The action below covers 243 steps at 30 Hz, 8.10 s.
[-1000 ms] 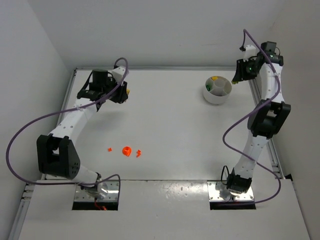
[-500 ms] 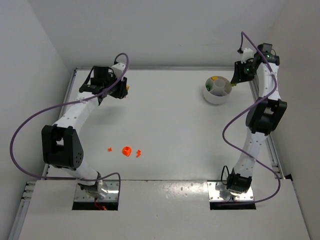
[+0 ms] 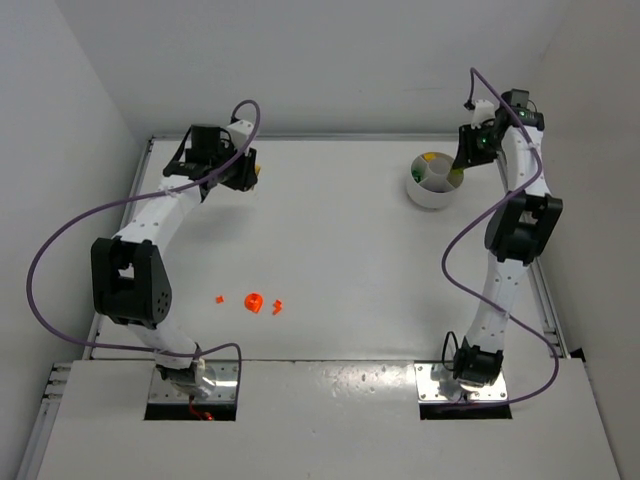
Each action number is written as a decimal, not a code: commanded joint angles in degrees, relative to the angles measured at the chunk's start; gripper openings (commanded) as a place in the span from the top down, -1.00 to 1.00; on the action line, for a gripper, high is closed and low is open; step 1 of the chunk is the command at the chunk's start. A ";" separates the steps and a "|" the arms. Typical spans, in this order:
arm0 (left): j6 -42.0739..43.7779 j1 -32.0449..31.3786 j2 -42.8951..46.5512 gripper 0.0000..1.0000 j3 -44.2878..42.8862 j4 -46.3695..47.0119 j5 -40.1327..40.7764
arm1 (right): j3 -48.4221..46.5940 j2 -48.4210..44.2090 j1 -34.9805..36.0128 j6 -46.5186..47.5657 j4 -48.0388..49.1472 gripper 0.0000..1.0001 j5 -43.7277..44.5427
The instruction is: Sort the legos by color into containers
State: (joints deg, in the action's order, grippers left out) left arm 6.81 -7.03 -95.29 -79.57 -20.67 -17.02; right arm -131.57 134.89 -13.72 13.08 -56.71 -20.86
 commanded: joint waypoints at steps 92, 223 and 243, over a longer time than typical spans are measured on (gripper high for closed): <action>6.99 -22.94 6.34 1.00 -0.76 3.09 -5.57 | 19.86 -10.71 32.35 -30.48 15.40 0.35 -47.60; -18.49 -1.59 10.82 -0.99 6.97 7.66 -10.67 | 2.88 -12.70 11.08 -45.74 16.10 -0.47 1.91; -6.46 18.60 27.95 -0.99 20.24 -13.61 -5.84 | 45.69 -32.67 42.77 1.96 18.27 -0.15 -10.09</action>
State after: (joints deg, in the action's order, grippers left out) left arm -2.48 6.50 -70.37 -60.93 -30.55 -24.82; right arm -86.72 102.50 23.11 13.54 -43.51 -30.09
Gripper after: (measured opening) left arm 0.995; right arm 0.580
